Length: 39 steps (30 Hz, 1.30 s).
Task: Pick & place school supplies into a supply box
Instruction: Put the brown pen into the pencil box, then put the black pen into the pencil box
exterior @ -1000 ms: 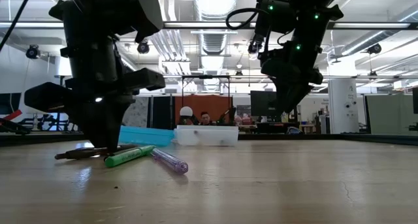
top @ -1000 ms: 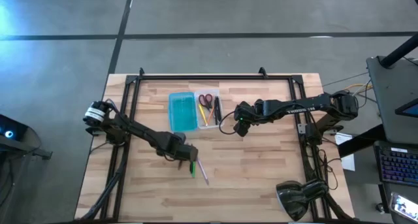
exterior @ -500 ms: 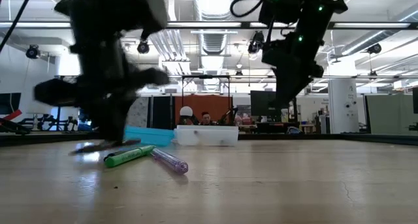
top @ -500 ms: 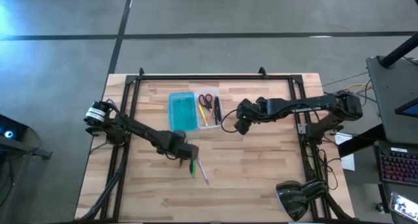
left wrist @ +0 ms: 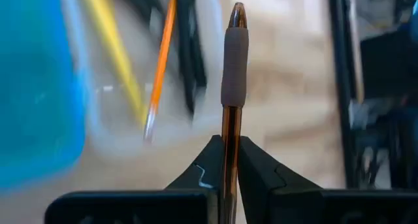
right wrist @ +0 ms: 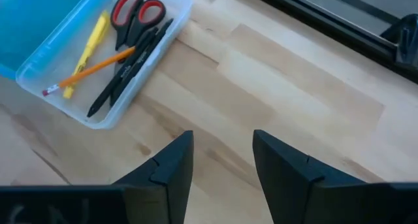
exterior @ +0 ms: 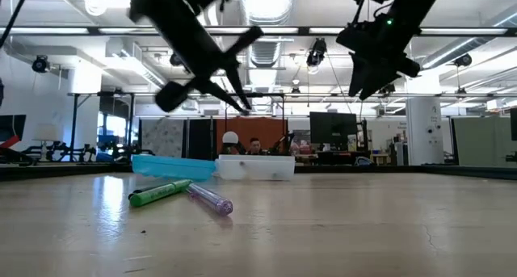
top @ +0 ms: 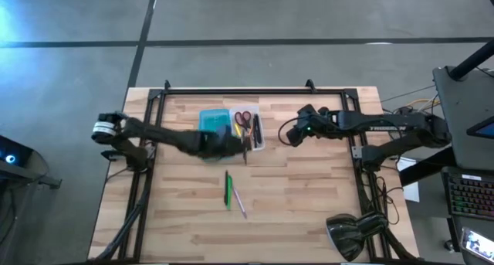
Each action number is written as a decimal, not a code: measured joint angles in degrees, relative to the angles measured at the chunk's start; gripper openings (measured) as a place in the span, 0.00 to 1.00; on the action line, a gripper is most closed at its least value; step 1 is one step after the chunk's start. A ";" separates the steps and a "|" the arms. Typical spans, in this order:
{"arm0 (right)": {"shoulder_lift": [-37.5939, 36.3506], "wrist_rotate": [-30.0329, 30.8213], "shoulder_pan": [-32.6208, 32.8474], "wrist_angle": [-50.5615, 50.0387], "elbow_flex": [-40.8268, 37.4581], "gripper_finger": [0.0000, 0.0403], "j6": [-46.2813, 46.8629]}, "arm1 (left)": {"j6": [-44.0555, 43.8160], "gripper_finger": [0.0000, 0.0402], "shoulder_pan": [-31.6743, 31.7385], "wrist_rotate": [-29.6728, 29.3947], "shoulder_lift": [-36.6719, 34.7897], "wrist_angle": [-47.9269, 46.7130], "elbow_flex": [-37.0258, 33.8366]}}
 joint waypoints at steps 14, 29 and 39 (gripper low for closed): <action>-2.32 -0.90 0.09 -0.16 -5.31 0.36 3.96 | 10.95 0.10 15.40 9.70 12.92 1.82 6.66; -2.32 -1.14 0.37 0.06 -5.94 0.35 2.12 | 29.30 0.30 12.17 19.41 7.15 -1.72 8.50; -2.29 -2.54 0.35 0.25 -6.05 0.34 0.11 | 12.62 0.30 -4.45 15.98 3.78 -27.57 8.35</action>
